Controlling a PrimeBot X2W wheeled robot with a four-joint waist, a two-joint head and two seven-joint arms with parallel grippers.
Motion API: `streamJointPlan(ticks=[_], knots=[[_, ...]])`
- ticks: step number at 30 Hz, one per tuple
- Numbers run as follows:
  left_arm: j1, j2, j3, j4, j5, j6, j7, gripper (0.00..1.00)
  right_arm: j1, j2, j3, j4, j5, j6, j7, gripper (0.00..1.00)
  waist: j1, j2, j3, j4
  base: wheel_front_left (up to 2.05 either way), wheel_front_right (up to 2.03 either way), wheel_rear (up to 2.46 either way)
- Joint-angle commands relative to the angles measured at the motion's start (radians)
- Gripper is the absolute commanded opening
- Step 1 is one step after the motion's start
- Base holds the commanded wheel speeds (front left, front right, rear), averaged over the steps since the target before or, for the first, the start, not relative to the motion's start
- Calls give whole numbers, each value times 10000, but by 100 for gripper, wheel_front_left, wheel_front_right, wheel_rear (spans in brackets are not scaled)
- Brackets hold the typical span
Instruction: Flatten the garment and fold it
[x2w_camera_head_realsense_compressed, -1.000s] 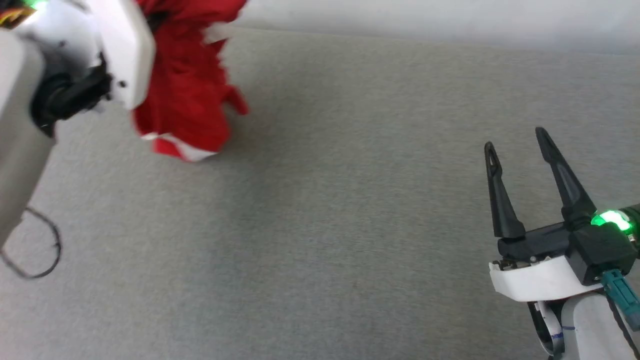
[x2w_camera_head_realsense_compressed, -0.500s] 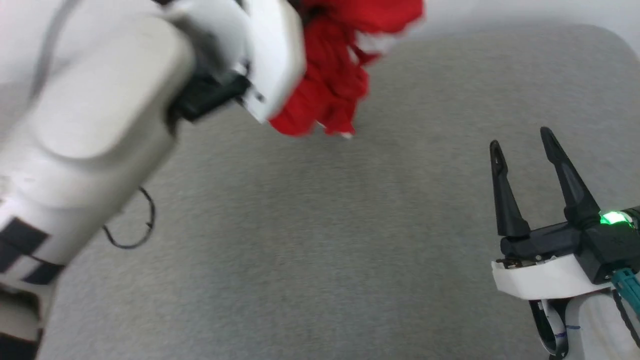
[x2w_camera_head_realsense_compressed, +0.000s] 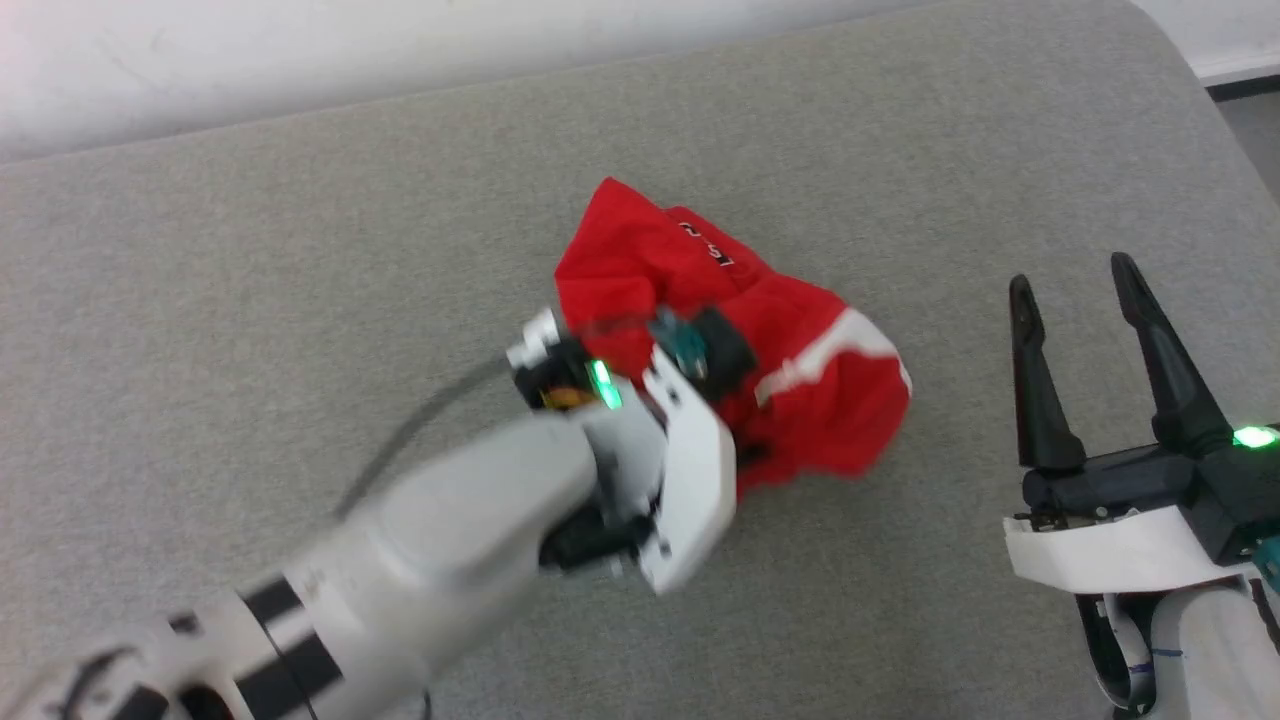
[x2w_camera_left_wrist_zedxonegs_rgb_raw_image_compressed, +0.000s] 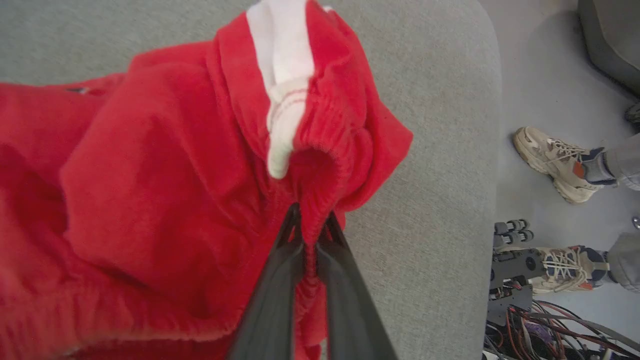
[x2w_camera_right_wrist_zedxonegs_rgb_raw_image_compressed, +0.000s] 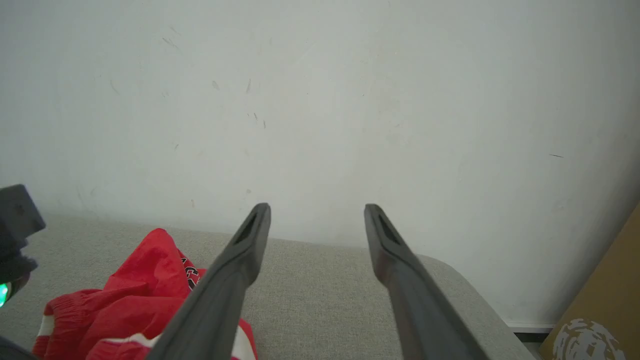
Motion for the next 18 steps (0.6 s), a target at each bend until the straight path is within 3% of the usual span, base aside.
streamJointPlan(ticks=[1,8,9,10,18], knots=[[481,-137,-59,-6,14,-67,-62,0,4,31,-68,2,50,-19,-47,100,-1,-2,29,158,0,0,0],[2223,-355,-78,-146,1242,-67,704,0,-36,31,-204,60,-75,-19,-47,100,-1,-2,-144,492,0,0,0],[2300,-387,-78,-88,1346,-67,496,25,-6,31,-215,72,-86,-19,-47,100,-1,-2,-217,559,0,0,0],[2341,-453,-78,5,1339,-67,147,100,40,31,-226,88,-96,-19,-47,100,-1,-2,-302,630,0,0,0],[2228,-732,-47,-167,1496,-67,-2420,100,648,31,-291,172,-186,-19,-47,100,-1,-2,-1227,1232,0,0,0]])
